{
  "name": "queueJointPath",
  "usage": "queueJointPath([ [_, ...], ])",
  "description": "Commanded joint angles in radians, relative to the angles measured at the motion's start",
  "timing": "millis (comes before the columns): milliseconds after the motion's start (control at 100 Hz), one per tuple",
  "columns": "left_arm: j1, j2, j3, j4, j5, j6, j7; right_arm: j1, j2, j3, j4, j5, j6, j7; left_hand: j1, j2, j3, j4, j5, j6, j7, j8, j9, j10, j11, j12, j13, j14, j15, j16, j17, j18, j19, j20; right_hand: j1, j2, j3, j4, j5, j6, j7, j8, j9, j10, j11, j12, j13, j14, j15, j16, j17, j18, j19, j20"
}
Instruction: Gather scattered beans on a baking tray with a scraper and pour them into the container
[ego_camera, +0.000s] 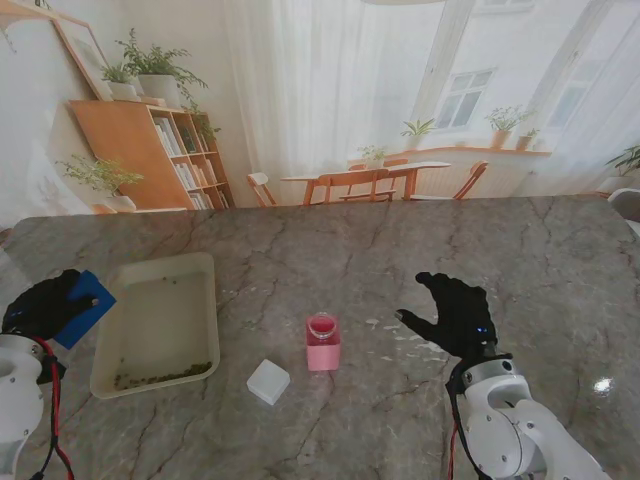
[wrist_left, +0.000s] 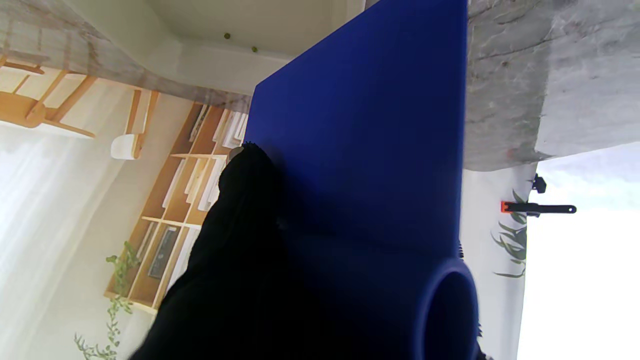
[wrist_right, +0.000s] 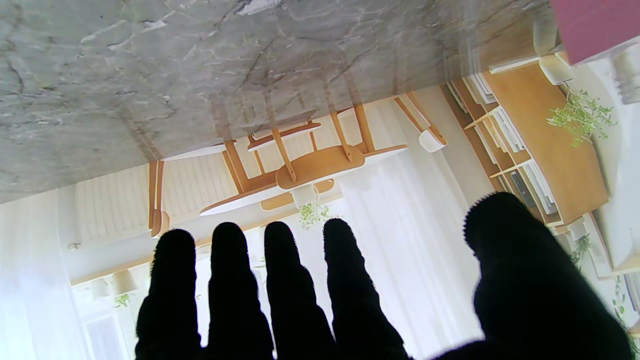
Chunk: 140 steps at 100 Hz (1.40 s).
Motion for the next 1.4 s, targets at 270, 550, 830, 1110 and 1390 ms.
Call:
queueJointPath([
  [270,0.005,-0.007,-0.026,0.044,0.023,0.010,0.020,0.001,0.000,-0.002,0.001,0.002,0.001,0.015,0.101,0.088,0.234,0.048,0.038,0.013,-0.039,-0.027,0.005,0.028,0.036,-0.041,0.087,-0.151,0.125,0.050,0.104,-0.229,0.139,0.031,0.005,0.030,-0.015,0.030,-0.003,-0.009,0.000,0.009,0.000,-0.012,0.006,0.017,0.012,-0.004,0.006,0.009,-0.004,0.014,0.011,-0.006],
  [550,-0.001,-0.012,-0.029,0.093,0.024,0.042,0.062,0.004,0.001,-0.006,0.003,0.002,-0.003,0.019,0.101,0.109,0.289,0.045,0.026,0.016,-0.067,-0.044,-0.018,0.027,0.037,-0.087,0.081,-0.171,0.145,0.054,0.104,-0.235,0.147,0.039,0.007,0.030,-0.014,0.030,-0.002,-0.009,0.001,0.009,0.000,-0.013,0.006,0.017,0.012,-0.004,0.006,0.009,-0.004,0.014,0.011,-0.006],
  [830,-0.017,-0.012,-0.015,0.131,0.025,0.070,0.072,0.005,0.001,-0.007,0.004,0.001,-0.002,0.020,0.101,0.114,0.310,0.041,0.022,0.022,-0.089,-0.057,-0.025,0.029,0.047,-0.130,0.089,-0.182,0.157,0.049,0.113,-0.243,0.155,0.042,0.006,0.030,-0.015,0.030,-0.002,-0.009,0.001,0.009,0.000,-0.013,0.006,0.017,0.012,-0.004,0.006,0.009,-0.005,0.014,0.011,-0.006],
  [1110,-0.038,-0.016,0.008,0.173,0.010,0.105,0.099,0.007,0.002,-0.008,0.004,0.002,-0.003,0.023,0.101,0.115,0.330,0.039,0.013,0.017,-0.135,-0.098,-0.045,0.027,0.044,-0.147,0.093,-0.185,0.156,0.039,0.121,-0.253,0.149,0.037,0.006,0.030,-0.015,0.030,-0.002,-0.010,0.001,0.009,0.000,-0.013,0.005,0.017,0.012,-0.003,0.006,0.009,-0.004,0.014,0.011,-0.007],
  [1390,-0.077,-0.021,0.055,0.245,-0.025,0.157,0.125,0.008,0.002,-0.009,0.005,0.003,-0.003,0.026,0.101,0.085,0.335,0.037,0.008,0.028,-0.175,-0.132,-0.033,0.037,0.007,-0.125,0.124,-0.165,0.121,0.012,0.157,-0.247,0.130,0.022,0.006,0.030,-0.015,0.030,-0.001,-0.009,0.001,0.009,0.000,-0.012,0.006,0.017,0.012,-0.003,0.006,0.009,-0.004,0.014,0.011,-0.007],
])
